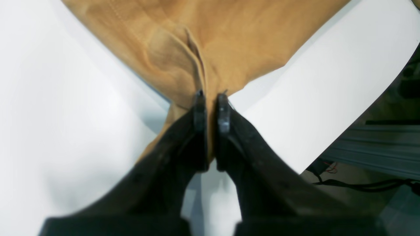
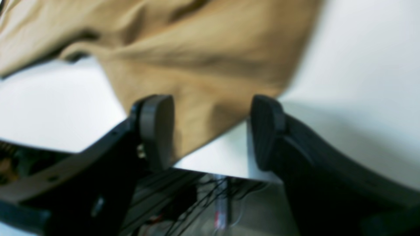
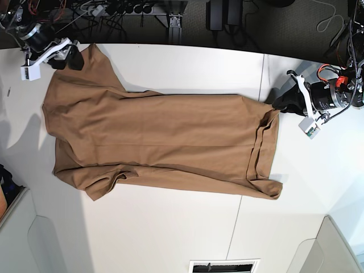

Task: Layout the t-shirt on the table in an organized manner, then fold the t-shirt properly
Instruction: 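Drag the shirt with both grippers to spread it flat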

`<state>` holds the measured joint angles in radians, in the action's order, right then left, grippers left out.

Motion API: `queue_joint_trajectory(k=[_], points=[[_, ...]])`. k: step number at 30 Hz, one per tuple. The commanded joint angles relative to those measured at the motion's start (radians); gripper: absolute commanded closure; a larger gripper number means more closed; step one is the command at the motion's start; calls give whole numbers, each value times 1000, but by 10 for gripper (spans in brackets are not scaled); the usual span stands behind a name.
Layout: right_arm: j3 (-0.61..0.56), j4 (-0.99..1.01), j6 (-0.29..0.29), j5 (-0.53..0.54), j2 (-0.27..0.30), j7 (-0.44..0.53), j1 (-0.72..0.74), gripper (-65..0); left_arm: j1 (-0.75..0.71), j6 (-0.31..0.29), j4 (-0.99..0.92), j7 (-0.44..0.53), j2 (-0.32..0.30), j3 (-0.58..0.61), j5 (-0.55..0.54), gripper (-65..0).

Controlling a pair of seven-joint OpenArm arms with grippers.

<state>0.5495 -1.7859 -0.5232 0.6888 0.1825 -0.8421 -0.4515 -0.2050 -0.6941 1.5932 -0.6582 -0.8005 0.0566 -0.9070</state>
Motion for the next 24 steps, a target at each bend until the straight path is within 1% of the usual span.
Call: queue_joint_trajectory(k=[1, 8, 11, 13, 16, 22, 24], points=[[-7, 1, 4, 3, 11, 24, -3, -369, 8, -4, 10, 5, -22, -12, -17, 0], [-21, 23, 5, -9, 10, 22, -10, -369, 8, -4, 9, -29, -23, -12, -17, 0], [-19, 20, 4, -5, 11, -15, -22, -369, 8, -4, 9, -32, -23, -12, -16, 0], [-13, 10, 3, 7, 10, -20, -27, -369, 8, -4, 9, -31, -23, -12, -18, 0], [32, -24, 3, 10, 2, -22, -29, -369, 8, -4, 9, -32, -23, -12, -17, 0], [174, -39, 3, 53, 3, -32, -29, -369, 8, -4, 9, -36, -31, -12, -17, 0], [193, -39, 3, 56, 3, -33, -29, -369, 8, -4, 9, -36, -34, -12, -17, 0]])
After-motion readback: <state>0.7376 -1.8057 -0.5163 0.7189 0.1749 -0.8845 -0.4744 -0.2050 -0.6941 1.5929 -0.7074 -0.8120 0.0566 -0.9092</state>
